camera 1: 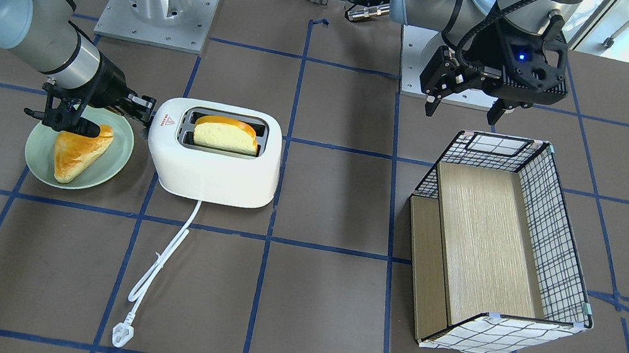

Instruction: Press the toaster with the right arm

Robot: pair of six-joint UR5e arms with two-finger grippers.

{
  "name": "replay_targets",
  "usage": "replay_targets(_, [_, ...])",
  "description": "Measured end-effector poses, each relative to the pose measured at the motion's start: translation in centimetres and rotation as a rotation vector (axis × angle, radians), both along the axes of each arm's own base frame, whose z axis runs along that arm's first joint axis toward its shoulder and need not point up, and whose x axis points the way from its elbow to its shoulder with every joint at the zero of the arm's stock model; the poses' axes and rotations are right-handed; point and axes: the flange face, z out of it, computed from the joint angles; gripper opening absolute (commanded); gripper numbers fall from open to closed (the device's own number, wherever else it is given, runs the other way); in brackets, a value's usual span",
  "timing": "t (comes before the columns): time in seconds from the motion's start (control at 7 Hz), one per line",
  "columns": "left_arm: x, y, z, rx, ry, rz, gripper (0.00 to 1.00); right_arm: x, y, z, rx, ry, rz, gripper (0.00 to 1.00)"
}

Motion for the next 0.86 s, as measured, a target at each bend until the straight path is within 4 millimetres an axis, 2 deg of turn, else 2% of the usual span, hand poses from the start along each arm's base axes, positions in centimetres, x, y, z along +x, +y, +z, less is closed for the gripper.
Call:
replay_targets(0.57, [0.0,0.0,0.0,0.0,0.0,0.0,1.0,-0.2,-0.3,0.1,0.001,0.005,-0.014,0.0])
replay_targets(0.71, [0.0,0.0,0.0,0.0,0.0,0.0,1.0,-0.4,-0.7,1.1,-0.012,0.018,-0.026,0.0])
replay_targets(0.86, [0.0,0.0,0.0,0.0,0.0,0.0,1.0,-0.6,-1.3,2.7,-0.015,0.031,-0.044,0.1])
